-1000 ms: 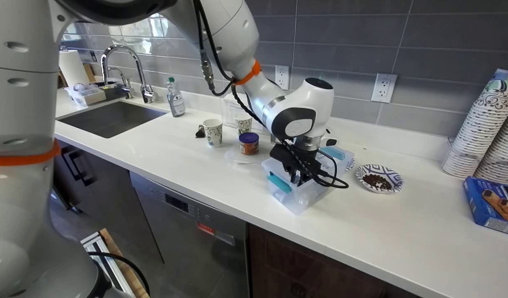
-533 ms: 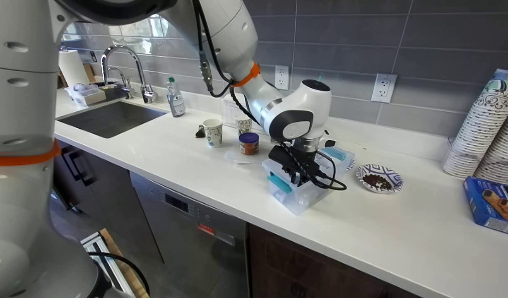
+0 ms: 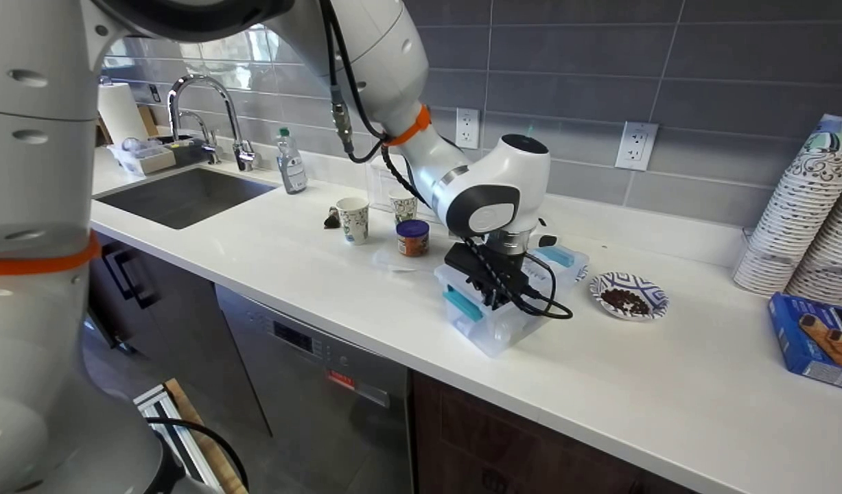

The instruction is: Remove the chocolate bar from the basket

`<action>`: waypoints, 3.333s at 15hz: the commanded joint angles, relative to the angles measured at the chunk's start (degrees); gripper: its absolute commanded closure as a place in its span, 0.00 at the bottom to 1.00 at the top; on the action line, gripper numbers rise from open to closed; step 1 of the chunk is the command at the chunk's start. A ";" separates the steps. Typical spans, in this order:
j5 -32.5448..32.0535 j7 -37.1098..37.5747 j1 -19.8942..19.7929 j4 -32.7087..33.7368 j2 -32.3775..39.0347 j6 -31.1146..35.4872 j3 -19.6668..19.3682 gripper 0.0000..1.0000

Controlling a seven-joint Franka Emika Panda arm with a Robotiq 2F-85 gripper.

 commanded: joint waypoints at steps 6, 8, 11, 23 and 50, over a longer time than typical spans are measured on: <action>-0.32 2.12 -0.72 -1.85 1.66 1.28 0.54 0.80; 0.23 2.05 -0.94 -1.99 1.45 0.76 0.81 0.71; 1.85 1.92 -1.52 -1.84 1.39 -0.04 1.30 0.72; 8.22 1.72 -3.41 -1.08 1.81 -1.94 2.35 0.80; 16.77 -3.30 -0.84 -4.41 -15.38 -0.22 4.18 1.00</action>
